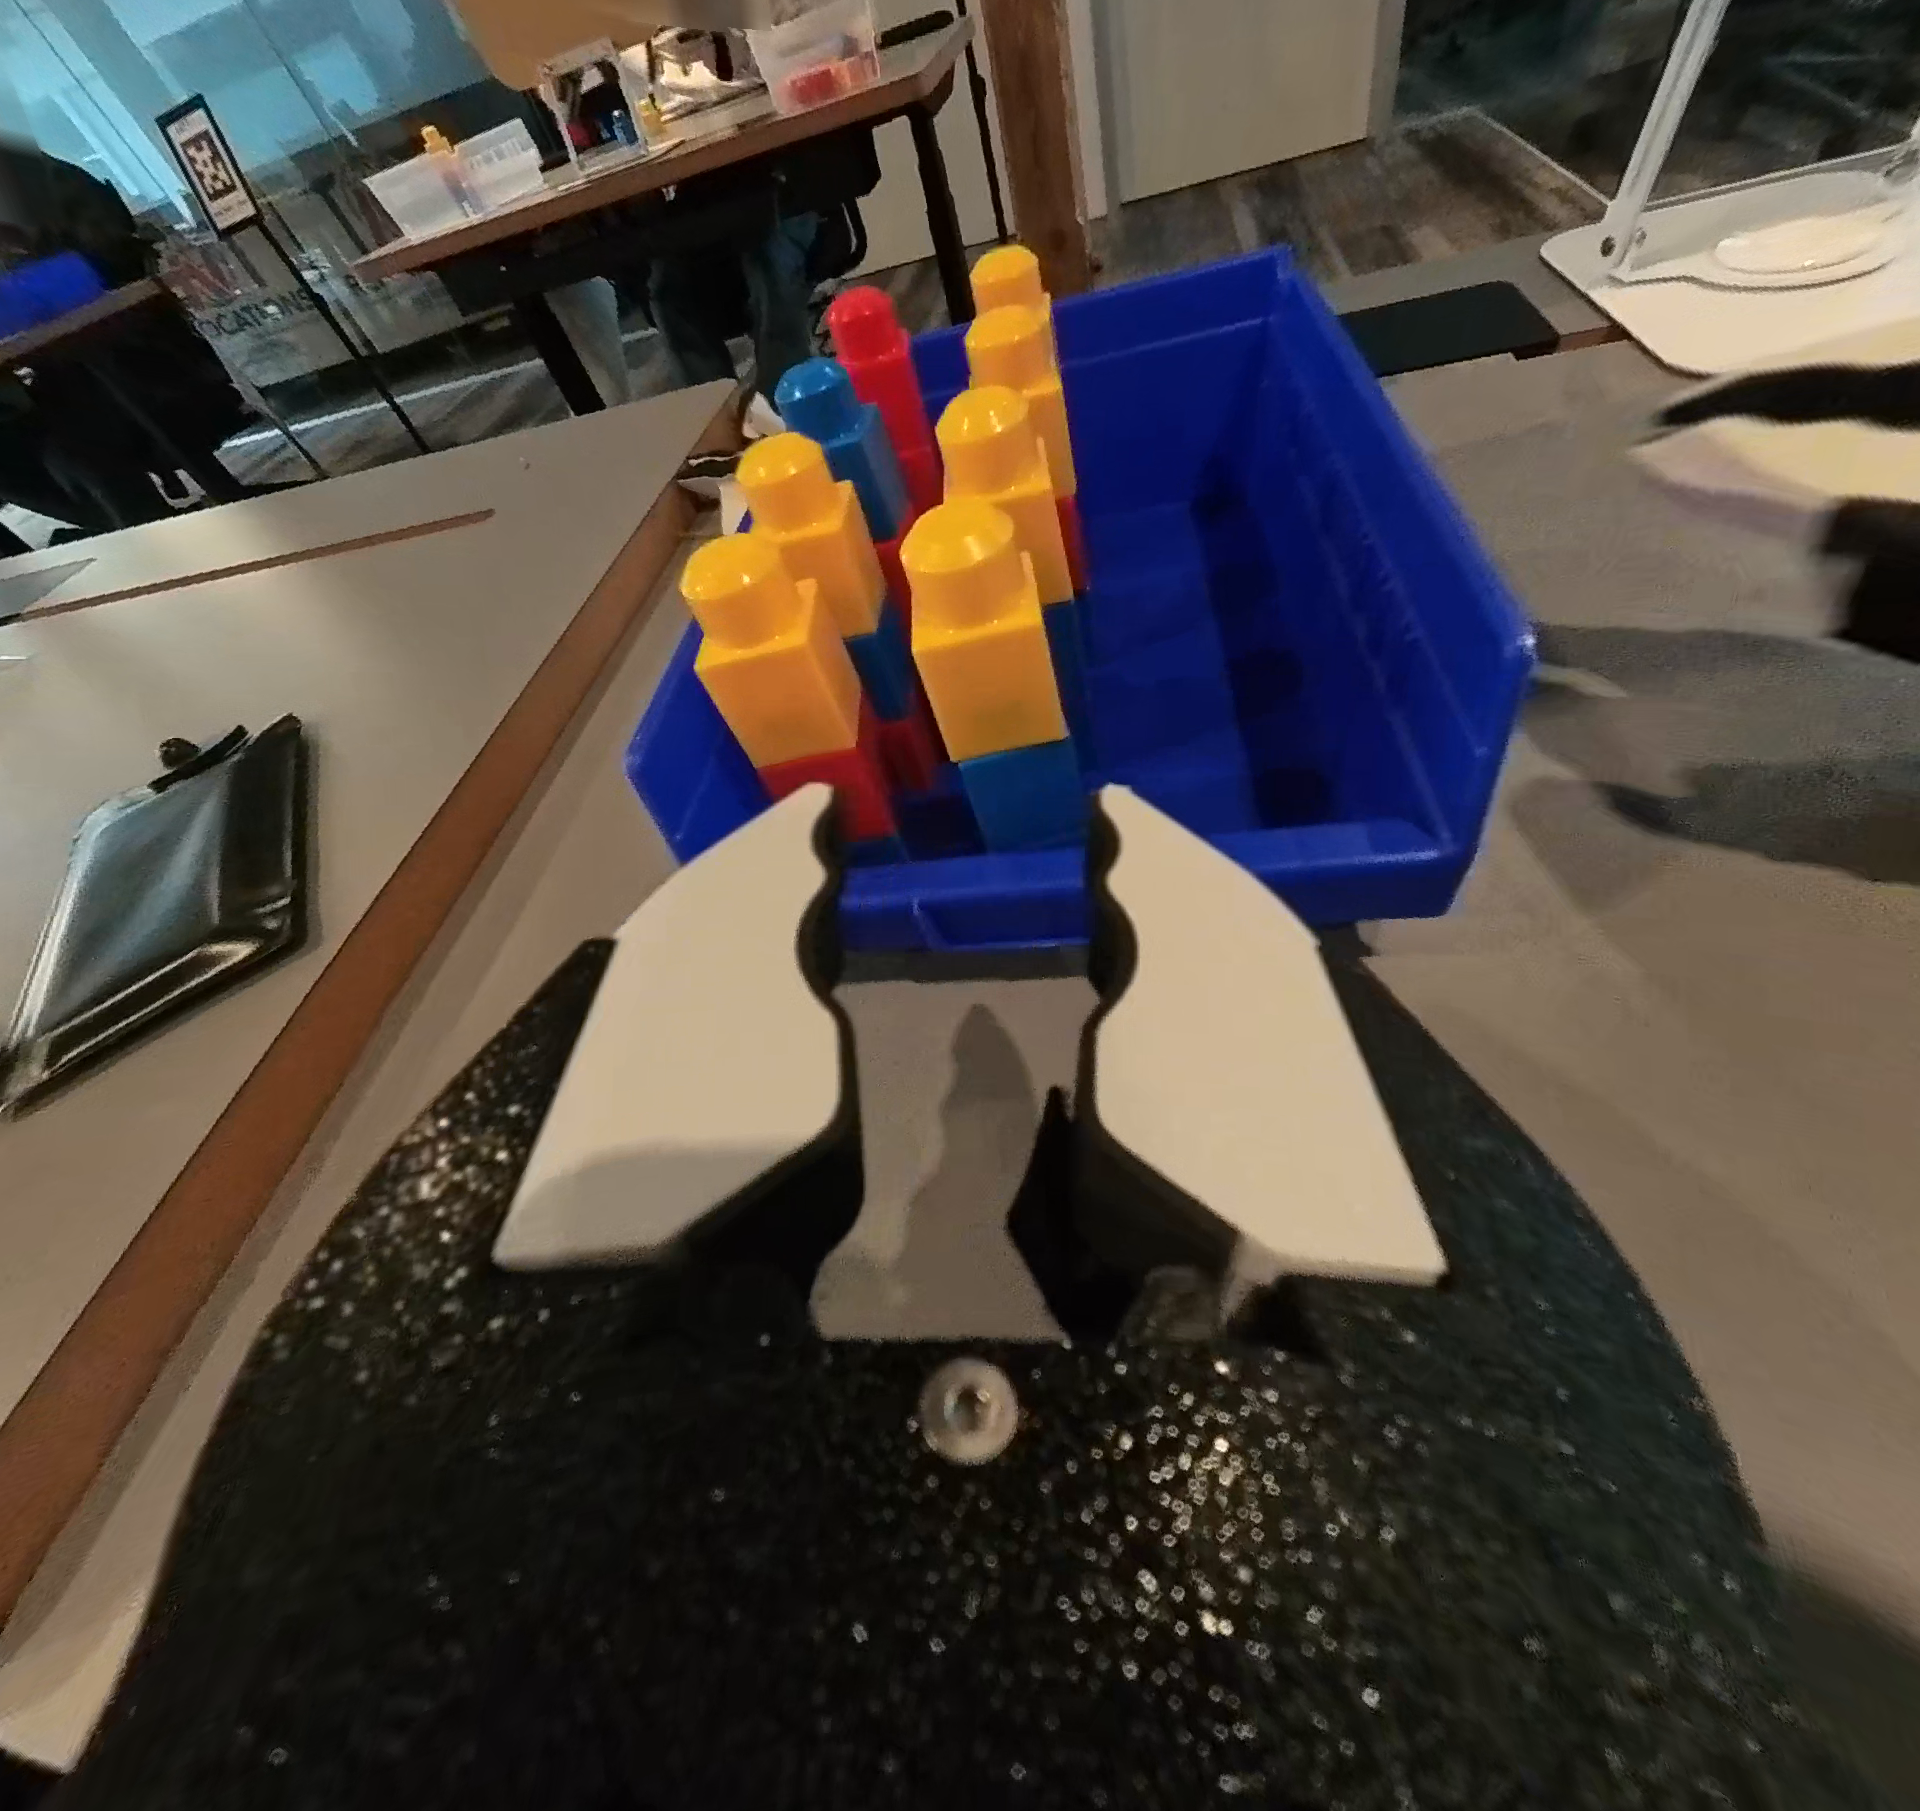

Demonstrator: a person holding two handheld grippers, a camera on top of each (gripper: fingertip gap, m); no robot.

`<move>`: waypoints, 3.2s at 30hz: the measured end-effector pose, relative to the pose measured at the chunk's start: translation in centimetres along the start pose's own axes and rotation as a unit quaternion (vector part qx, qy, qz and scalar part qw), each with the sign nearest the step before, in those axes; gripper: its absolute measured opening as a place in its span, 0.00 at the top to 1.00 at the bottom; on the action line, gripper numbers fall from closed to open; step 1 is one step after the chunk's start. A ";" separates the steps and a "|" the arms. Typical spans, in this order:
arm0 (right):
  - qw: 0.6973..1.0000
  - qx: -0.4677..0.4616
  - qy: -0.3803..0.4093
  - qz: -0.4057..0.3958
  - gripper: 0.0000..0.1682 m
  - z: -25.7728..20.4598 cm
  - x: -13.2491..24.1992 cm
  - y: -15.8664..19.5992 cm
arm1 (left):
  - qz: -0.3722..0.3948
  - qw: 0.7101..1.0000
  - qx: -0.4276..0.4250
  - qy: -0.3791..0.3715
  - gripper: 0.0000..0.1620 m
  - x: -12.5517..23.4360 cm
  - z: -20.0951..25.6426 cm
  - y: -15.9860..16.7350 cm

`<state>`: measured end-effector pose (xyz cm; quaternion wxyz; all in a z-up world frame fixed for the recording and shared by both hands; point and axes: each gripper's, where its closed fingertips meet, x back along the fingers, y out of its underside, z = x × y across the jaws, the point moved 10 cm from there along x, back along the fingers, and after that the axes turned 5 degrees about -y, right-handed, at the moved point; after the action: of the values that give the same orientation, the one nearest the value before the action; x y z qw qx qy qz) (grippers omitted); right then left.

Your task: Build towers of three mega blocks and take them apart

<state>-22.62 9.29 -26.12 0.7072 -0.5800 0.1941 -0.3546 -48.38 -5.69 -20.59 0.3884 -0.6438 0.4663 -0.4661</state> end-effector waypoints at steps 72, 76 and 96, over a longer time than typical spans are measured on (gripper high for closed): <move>0.966 0.064 -0.196 0.158 0.67 10.3 19.5 -4.7 | 0.187 0.731 -0.336 0.564 0.77 -4.8 23.2 -15.2; 0.955 0.100 -0.259 0.107 0.64 10.6 18.8 -5.7 | 0.154 0.704 -0.347 0.601 0.77 -4.8 24.2 -14.9; 0.949 0.071 -0.251 0.177 0.80 13.3 18.5 -6.2 | 0.146 0.777 -0.285 0.542 0.46 -7.3 25.2 -15.9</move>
<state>-2.77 4.42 -14.35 0.8239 -0.5548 0.0841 -0.0794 -21.31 7.17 -14.06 -0.0660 -0.2904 0.7994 -0.5218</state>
